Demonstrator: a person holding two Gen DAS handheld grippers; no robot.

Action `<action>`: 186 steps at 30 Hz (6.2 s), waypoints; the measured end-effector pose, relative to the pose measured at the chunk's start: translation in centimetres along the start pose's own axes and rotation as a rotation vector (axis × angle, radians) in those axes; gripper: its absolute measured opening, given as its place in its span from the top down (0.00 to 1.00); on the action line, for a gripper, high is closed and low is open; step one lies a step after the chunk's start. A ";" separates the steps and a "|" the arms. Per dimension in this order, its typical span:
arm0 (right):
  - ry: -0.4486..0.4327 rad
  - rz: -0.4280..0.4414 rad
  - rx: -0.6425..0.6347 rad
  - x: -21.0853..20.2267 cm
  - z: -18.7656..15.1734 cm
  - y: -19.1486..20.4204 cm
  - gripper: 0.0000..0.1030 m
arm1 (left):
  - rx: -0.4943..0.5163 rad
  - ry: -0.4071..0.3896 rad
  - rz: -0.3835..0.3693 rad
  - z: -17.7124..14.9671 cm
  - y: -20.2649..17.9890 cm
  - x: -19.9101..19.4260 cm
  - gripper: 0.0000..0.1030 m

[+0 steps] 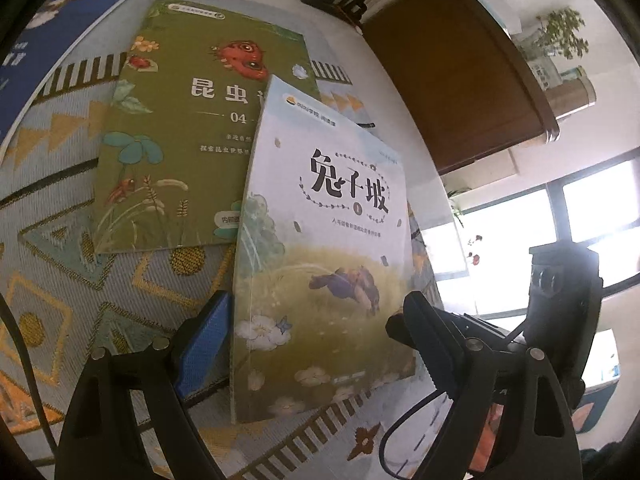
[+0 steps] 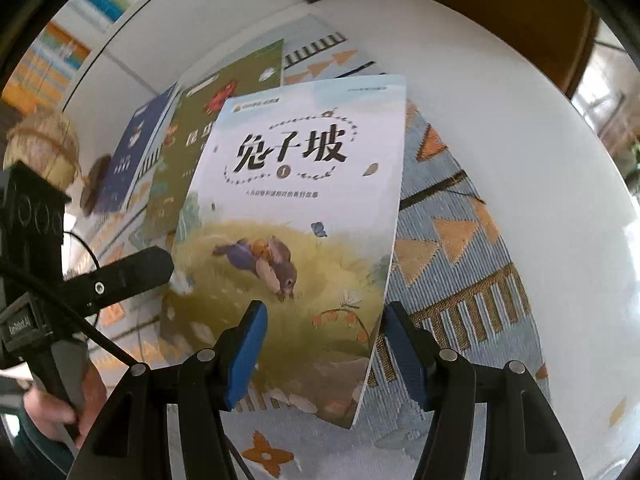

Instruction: Organize books

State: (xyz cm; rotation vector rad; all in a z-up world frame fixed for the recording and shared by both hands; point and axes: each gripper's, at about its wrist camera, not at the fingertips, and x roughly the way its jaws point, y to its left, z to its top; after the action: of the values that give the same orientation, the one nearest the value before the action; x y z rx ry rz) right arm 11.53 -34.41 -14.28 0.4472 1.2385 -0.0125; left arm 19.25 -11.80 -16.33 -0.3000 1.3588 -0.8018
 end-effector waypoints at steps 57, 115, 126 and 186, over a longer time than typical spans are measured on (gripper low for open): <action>-0.183 0.146 -0.179 -3.4 -2.3 4.5 0.74 | 0.198 -0.120 0.298 -4.8 -8.5 -3.2 0.66; 0.177 0.436 -0.531 7.3 -16.1 44.9 0.67 | -0.269 -0.439 0.409 -25.2 18.2 -33.4 0.58; 0.204 0.299 -0.504 5.8 -17.9 41.9 0.66 | -0.316 -0.489 0.396 -30.1 16.6 -35.1 0.58; 0.149 0.155 -0.508 -10.7 4.9 -10.5 0.37 | -0.289 -0.569 0.649 -7.5 -22.4 -0.4 0.21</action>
State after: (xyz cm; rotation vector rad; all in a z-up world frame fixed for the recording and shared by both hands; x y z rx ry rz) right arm 9.72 -48.10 -6.67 0.0996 1.2954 0.4656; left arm 4.68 -25.45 -3.73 -0.2613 0.9325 0.0349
